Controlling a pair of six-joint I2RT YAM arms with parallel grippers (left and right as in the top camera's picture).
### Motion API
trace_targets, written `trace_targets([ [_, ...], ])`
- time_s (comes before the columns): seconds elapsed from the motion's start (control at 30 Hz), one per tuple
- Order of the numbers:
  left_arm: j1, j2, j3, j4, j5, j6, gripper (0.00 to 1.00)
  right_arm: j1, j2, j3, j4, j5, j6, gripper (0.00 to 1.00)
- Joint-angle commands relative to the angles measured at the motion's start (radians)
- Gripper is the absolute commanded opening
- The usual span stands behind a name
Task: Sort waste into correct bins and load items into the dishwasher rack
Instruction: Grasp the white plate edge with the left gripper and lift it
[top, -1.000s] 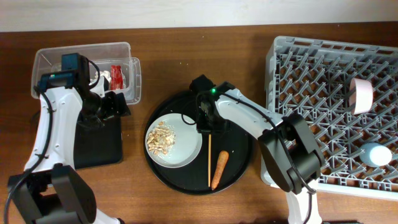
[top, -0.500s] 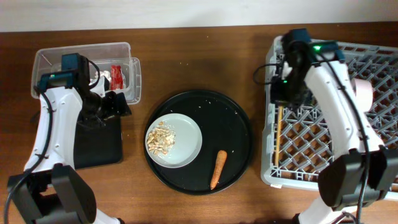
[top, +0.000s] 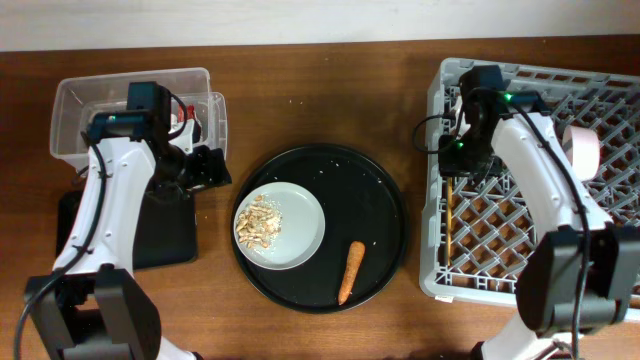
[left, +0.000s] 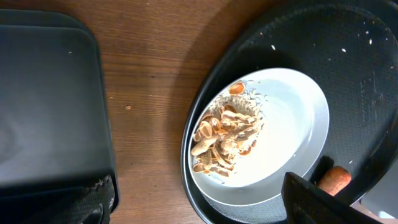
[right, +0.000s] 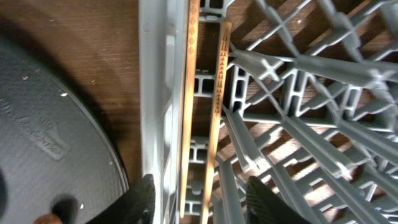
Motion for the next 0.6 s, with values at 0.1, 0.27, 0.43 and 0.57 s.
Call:
trace_targets([
  [0.1,-0.196,-0.021,0.007,0.055,0.011,0.009,0.86,-0.069,-0.3,0.032,-0.099,-0.01,-0.026,0.7],
  [0.27,-0.397,-0.009,0.006,0.144,-0.008,0.001,0.86,-0.109,-0.318,0.008,-0.252,-0.128,-0.025,0.7],
  [0.43,-0.6,0.055,0.006,0.205,-0.143,-0.056,0.85,-0.106,-0.318,-0.137,-0.219,-0.128,-0.025,0.7],
  [0.57,-0.689,0.135,0.006,0.207,-0.226,-0.132,0.85,-0.106,-0.318,-0.213,-0.185,-0.136,-0.025,0.7],
])
